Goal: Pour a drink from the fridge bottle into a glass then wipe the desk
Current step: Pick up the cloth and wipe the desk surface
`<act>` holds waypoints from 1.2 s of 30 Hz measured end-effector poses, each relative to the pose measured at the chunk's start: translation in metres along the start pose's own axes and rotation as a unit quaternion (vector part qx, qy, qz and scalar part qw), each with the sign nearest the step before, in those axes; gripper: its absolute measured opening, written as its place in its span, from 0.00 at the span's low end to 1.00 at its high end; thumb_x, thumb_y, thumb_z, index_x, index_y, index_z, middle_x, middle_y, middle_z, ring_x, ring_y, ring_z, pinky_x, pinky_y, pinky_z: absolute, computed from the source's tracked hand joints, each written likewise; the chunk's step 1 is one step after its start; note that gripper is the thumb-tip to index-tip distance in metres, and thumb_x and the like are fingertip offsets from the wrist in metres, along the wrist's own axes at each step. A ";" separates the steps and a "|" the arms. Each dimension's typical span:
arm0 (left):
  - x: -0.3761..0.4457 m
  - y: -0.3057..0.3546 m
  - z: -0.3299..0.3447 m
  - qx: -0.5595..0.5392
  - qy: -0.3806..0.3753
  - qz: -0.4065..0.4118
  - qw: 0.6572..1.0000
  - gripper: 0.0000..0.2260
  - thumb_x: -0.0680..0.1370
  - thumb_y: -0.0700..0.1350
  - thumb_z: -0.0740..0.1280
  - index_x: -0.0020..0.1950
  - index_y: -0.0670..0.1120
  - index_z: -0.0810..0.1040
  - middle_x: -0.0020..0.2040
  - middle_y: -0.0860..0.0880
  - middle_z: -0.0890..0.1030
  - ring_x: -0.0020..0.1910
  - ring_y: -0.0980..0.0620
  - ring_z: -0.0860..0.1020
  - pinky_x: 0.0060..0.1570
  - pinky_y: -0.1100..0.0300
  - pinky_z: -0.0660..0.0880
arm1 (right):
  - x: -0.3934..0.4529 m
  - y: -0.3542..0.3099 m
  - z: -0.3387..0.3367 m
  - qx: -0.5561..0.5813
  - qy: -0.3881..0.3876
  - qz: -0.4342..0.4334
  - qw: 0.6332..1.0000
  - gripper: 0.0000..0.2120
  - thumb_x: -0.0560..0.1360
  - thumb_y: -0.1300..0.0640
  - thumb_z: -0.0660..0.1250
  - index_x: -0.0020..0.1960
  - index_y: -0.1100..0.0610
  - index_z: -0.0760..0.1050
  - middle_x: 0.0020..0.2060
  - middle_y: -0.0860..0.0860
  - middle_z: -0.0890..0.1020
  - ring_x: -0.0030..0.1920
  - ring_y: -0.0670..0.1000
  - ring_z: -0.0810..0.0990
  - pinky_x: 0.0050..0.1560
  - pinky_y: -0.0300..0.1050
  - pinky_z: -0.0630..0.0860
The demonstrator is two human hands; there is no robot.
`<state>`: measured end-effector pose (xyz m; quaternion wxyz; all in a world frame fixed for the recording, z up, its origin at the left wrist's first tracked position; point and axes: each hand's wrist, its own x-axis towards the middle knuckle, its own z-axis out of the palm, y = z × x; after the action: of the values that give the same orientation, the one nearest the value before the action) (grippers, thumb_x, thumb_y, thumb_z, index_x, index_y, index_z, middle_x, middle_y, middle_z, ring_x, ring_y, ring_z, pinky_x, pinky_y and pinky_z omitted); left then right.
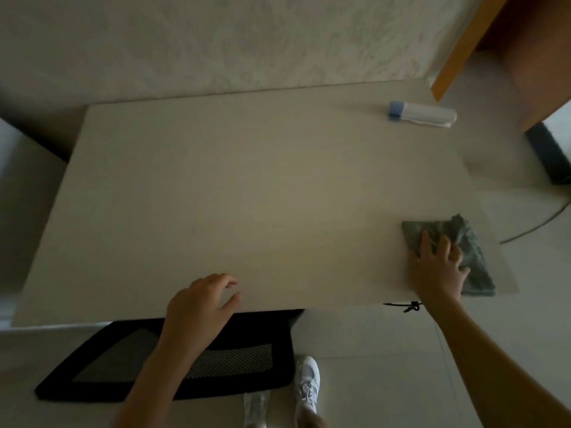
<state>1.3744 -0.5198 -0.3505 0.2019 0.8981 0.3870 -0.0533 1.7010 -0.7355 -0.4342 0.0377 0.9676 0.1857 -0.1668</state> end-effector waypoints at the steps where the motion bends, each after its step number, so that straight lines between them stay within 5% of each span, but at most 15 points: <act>1: -0.002 -0.003 0.000 -0.001 0.004 -0.009 1.000 0.13 0.77 0.55 0.64 0.59 0.54 0.77 0.55 0.59 0.79 0.54 0.59 0.77 0.41 0.66 0.71 | 0.001 -0.001 0.002 -0.001 0.026 0.003 1.000 0.25 0.80 0.50 0.53 0.75 0.51 0.51 0.73 0.58 0.56 0.72 0.64 0.55 0.66 0.68 0.59; 5: -0.013 -0.021 -0.003 -0.010 0.018 -0.042 0.999 0.12 0.76 0.54 0.65 0.58 0.54 0.78 0.54 0.59 0.80 0.53 0.59 0.77 0.42 0.67 0.69 | 0.009 -0.010 0.002 0.111 0.144 0.020 0.983 0.15 0.78 0.61 0.58 0.63 0.60 0.72 0.59 0.63 0.72 0.57 0.65 0.70 0.52 0.60 0.71; 8: -0.021 -0.039 -0.007 -0.024 0.024 -0.060 0.998 0.12 0.76 0.54 0.65 0.58 0.54 0.78 0.54 0.60 0.80 0.52 0.60 0.77 0.44 0.64 0.71 | 0.005 -0.047 -0.003 0.203 0.175 0.004 0.963 0.11 0.79 0.59 0.55 0.52 0.63 0.73 0.53 0.63 0.76 0.50 0.63 0.74 0.45 0.56 0.73; 14: -0.034 -0.082 -0.020 -0.023 0.037 -0.071 0.997 0.13 0.76 0.54 0.64 0.59 0.54 0.77 0.53 0.60 0.79 0.52 0.59 0.77 0.47 0.62 0.74 | -0.044 -0.183 -0.007 0.335 0.134 -0.114 0.925 0.13 0.79 0.54 0.57 0.53 0.59 0.76 0.55 0.58 0.79 0.54 0.60 0.76 0.47 0.50 0.72; 17: -0.038 -0.112 -0.028 -0.011 0.047 -0.057 0.997 0.12 0.76 0.54 0.65 0.57 0.54 0.78 0.52 0.59 0.80 0.51 0.58 0.78 0.44 0.64 0.71 | -0.070 -0.251 -0.006 0.382 0.066 -0.181 0.904 0.13 0.78 0.52 0.59 0.45 0.60 0.76 0.44 0.57 0.80 0.47 0.59 0.78 0.39 0.46 0.69; 19: -0.041 -0.134 -0.033 -0.004 0.046 -0.045 0.998 0.12 0.76 0.55 0.63 0.56 0.54 0.78 0.51 0.59 0.81 0.50 0.58 0.78 0.43 0.64 0.71 | -0.078 -0.285 0.003 0.332 0.029 -0.242 0.911 0.15 0.77 0.46 0.60 0.51 0.56 0.77 0.51 0.56 0.80 0.56 0.59 0.75 0.49 0.49 0.71; 21: -0.041 -0.157 -0.038 -0.003 0.046 -0.038 0.998 0.16 0.74 0.58 0.59 0.55 0.54 0.79 0.50 0.60 0.81 0.49 0.58 0.79 0.42 0.63 0.72 | -0.079 -0.306 0.017 0.194 -0.007 -0.273 0.942 0.25 0.75 0.36 0.57 0.67 0.46 0.68 0.71 0.53 0.66 0.73 0.57 0.57 0.69 0.58 0.56; 24: -0.040 -0.189 -0.044 0.003 0.049 -0.031 0.998 0.20 0.73 0.61 0.53 0.53 0.55 0.79 0.47 0.62 0.81 0.45 0.59 0.79 0.38 0.65 0.70 | -0.075 -0.320 0.038 0.061 -0.038 -0.256 0.964 0.33 0.71 0.28 0.49 0.73 0.35 0.47 0.76 0.47 0.42 0.74 0.55 0.34 0.67 0.70 0.36; 30: -0.034 -0.236 -0.047 -0.011 0.046 -0.024 0.999 0.21 0.72 0.62 0.51 0.54 0.57 0.78 0.50 0.63 0.80 0.47 0.62 0.78 0.42 0.65 0.68 | -0.086 -0.347 0.056 0.037 -0.001 -0.205 0.978 0.24 0.78 0.38 0.43 0.73 0.36 0.43 0.76 0.45 0.43 0.75 0.56 0.36 0.68 0.72 0.38; 36: -0.027 -0.261 -0.041 -0.008 0.042 -0.014 0.999 0.19 0.72 0.62 0.53 0.52 0.57 0.78 0.47 0.62 0.80 0.45 0.59 0.79 0.39 0.64 0.70 | -0.141 -0.432 0.077 -0.012 -0.005 -0.374 0.928 0.27 0.74 0.38 0.34 0.74 0.38 0.42 0.76 0.44 0.45 0.75 0.58 0.39 0.66 0.71 0.35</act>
<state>1.1662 -0.3593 -0.3899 0.1922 0.8924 0.4080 -0.0153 1.3928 -0.3936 -0.4644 -0.0145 0.8268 0.5356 -0.1714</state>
